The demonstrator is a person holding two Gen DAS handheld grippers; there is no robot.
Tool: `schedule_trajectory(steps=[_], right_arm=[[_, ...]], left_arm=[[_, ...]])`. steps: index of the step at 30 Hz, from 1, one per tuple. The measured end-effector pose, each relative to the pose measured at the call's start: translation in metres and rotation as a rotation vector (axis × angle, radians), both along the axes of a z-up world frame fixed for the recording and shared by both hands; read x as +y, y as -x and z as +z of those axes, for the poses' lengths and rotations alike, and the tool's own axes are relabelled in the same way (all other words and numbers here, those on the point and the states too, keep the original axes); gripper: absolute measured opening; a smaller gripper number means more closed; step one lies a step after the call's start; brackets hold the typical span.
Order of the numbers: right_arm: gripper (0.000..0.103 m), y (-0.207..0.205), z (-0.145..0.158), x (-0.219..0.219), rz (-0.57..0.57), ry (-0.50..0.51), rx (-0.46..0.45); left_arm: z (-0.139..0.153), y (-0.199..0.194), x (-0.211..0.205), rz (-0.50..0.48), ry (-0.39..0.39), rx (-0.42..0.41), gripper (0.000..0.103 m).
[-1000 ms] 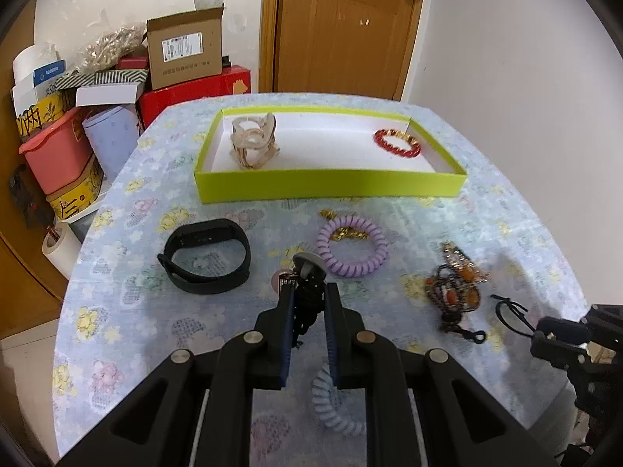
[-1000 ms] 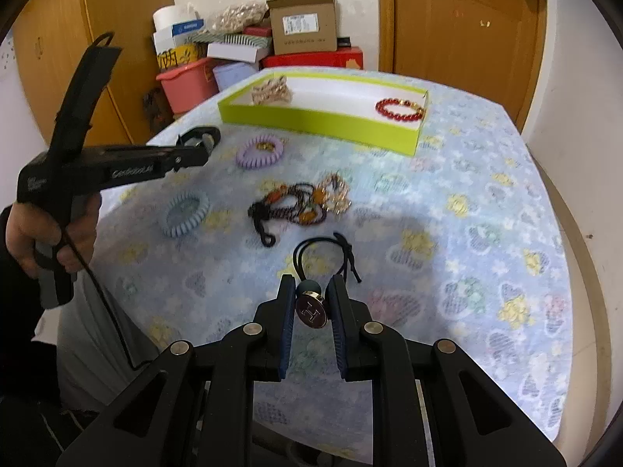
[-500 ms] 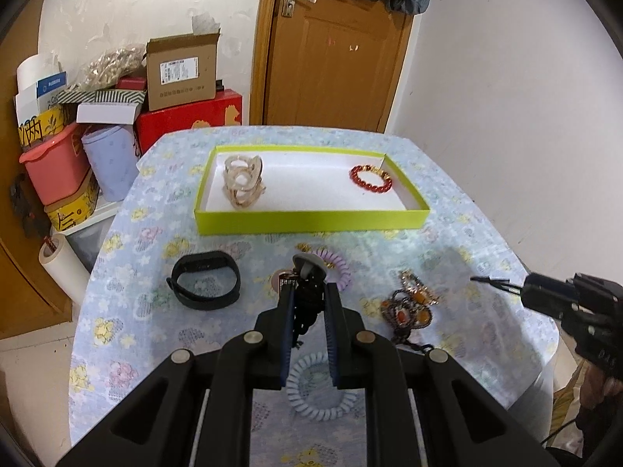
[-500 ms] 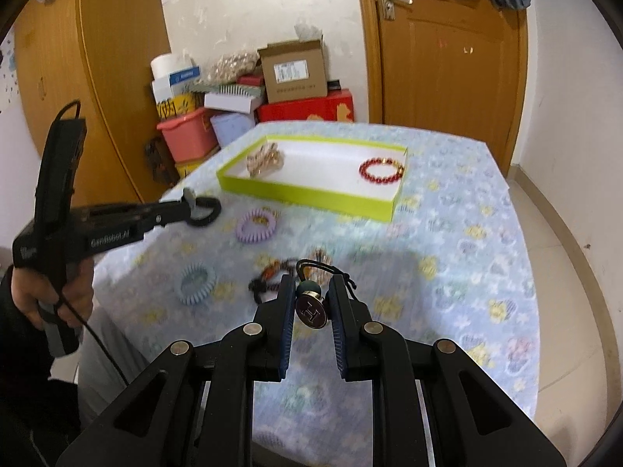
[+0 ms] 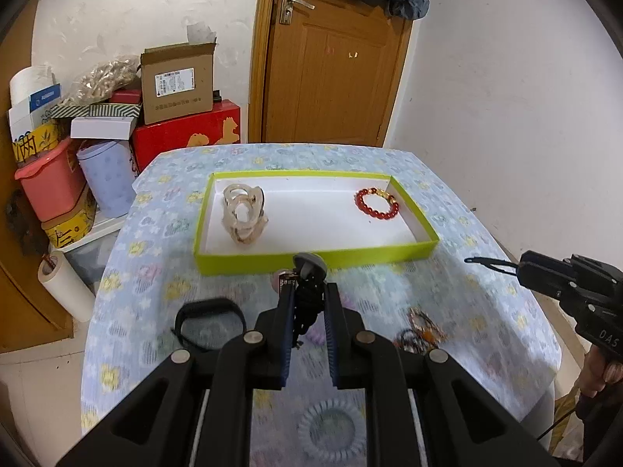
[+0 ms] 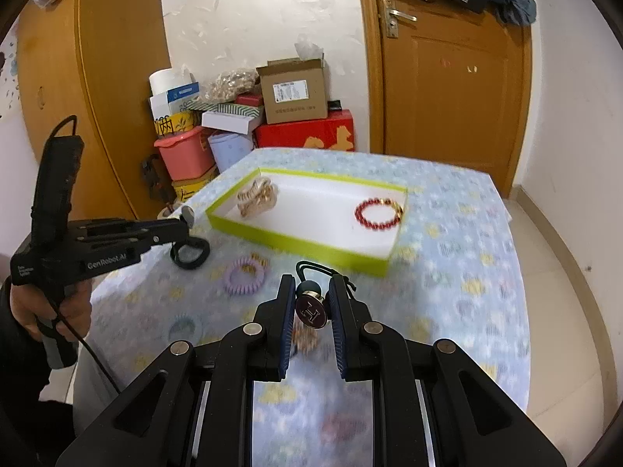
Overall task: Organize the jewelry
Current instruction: 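Carry both hair ties into the green box and open both tools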
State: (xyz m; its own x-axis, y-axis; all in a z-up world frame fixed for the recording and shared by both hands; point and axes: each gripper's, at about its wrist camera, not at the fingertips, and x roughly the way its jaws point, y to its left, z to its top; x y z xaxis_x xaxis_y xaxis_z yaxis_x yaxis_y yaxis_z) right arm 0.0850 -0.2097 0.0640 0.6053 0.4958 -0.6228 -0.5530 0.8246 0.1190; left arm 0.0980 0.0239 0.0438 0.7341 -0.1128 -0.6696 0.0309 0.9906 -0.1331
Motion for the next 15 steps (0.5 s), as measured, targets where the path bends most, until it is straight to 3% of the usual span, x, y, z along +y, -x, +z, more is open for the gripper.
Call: schedule_trajectory(steps=[15], right_arm=[[0.018,-0.088,-0.012,0.027,-0.003,0.021,0.001]], left_arm=[[-0.024,-0.089,0.012,-0.002,0.026,0.080,0.015]])
